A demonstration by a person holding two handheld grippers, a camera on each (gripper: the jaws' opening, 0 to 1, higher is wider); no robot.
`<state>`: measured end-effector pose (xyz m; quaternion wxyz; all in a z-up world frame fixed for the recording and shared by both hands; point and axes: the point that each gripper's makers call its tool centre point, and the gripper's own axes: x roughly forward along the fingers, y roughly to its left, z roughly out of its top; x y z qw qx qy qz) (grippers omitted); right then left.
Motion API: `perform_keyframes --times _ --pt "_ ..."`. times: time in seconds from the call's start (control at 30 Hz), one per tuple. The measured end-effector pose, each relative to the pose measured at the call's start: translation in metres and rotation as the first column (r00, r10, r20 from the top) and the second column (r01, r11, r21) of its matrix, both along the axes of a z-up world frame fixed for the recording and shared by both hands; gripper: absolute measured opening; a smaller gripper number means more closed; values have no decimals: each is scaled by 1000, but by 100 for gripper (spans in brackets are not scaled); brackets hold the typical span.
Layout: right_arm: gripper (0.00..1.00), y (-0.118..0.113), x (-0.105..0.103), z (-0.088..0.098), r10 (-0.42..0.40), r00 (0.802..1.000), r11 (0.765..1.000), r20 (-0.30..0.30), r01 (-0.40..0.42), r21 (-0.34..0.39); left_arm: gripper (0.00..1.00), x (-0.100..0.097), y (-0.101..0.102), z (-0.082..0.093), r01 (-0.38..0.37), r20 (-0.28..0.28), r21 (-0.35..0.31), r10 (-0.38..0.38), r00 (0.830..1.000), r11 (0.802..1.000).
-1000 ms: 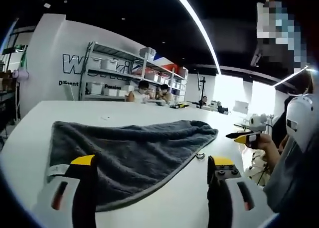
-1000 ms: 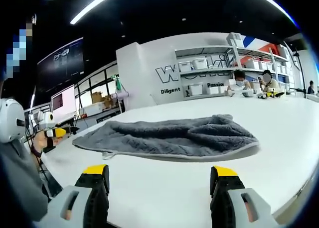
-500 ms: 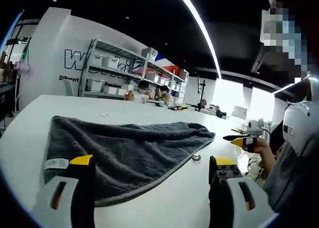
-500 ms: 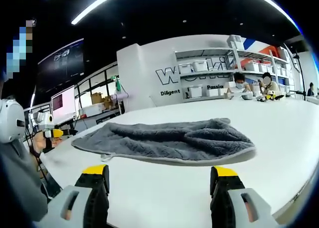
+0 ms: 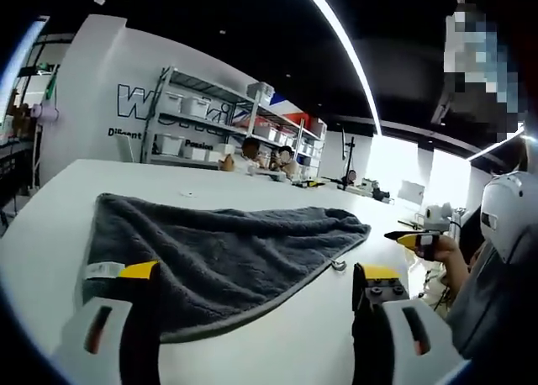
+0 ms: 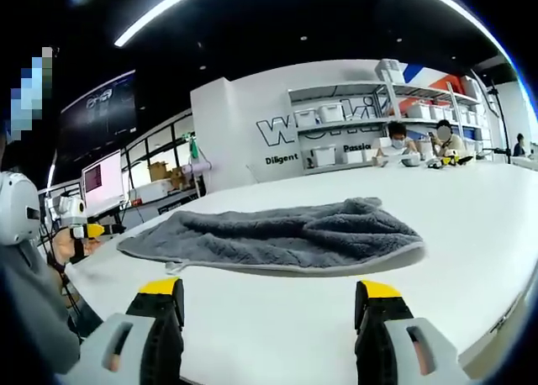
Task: Fold the towel on the table until its edges align and the towel forms a compact rectangular stack.
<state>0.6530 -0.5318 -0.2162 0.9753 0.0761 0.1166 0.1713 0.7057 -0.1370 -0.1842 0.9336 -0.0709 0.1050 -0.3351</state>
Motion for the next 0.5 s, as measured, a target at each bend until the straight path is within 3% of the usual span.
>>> perform_keyframes --times 0.5 --pt "88 2 4 0 -1 1000 1000 5 1 8 99 -2 5 -6 -19 -16 1 19 1000 1000"
